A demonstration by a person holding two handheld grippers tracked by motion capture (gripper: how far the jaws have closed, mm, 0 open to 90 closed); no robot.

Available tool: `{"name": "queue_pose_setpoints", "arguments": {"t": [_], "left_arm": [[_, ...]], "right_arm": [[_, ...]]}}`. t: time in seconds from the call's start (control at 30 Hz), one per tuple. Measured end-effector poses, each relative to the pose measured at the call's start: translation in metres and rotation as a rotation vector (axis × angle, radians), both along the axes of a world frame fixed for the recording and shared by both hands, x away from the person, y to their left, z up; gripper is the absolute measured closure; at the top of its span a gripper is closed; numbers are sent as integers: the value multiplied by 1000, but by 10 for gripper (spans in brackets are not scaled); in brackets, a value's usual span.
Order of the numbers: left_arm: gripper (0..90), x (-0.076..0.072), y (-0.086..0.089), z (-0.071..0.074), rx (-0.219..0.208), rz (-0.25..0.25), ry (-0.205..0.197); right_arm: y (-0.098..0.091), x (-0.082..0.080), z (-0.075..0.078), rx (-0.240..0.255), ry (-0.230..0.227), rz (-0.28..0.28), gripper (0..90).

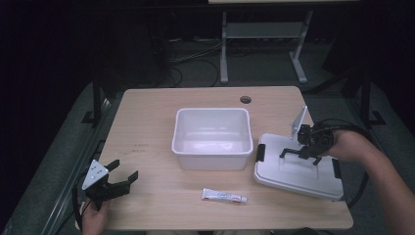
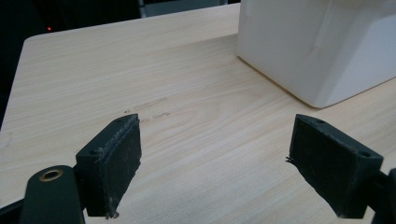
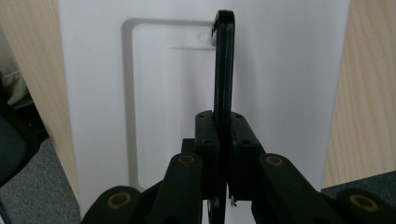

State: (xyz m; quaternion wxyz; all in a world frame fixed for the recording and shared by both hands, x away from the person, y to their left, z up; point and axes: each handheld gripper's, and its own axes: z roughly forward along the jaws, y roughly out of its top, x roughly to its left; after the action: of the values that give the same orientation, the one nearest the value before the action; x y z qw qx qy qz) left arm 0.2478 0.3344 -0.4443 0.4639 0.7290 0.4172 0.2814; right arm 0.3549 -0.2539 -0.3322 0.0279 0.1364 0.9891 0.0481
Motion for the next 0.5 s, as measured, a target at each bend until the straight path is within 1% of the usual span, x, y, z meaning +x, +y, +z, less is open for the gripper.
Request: {"name": "queue_pose_setpoints", "arguments": {"t": [0.5], "left_arm": [[163, 0, -1, -1, 0, -1, 3]], "right_arm": [[1, 3, -23, -1, 20, -4, 840]]}}
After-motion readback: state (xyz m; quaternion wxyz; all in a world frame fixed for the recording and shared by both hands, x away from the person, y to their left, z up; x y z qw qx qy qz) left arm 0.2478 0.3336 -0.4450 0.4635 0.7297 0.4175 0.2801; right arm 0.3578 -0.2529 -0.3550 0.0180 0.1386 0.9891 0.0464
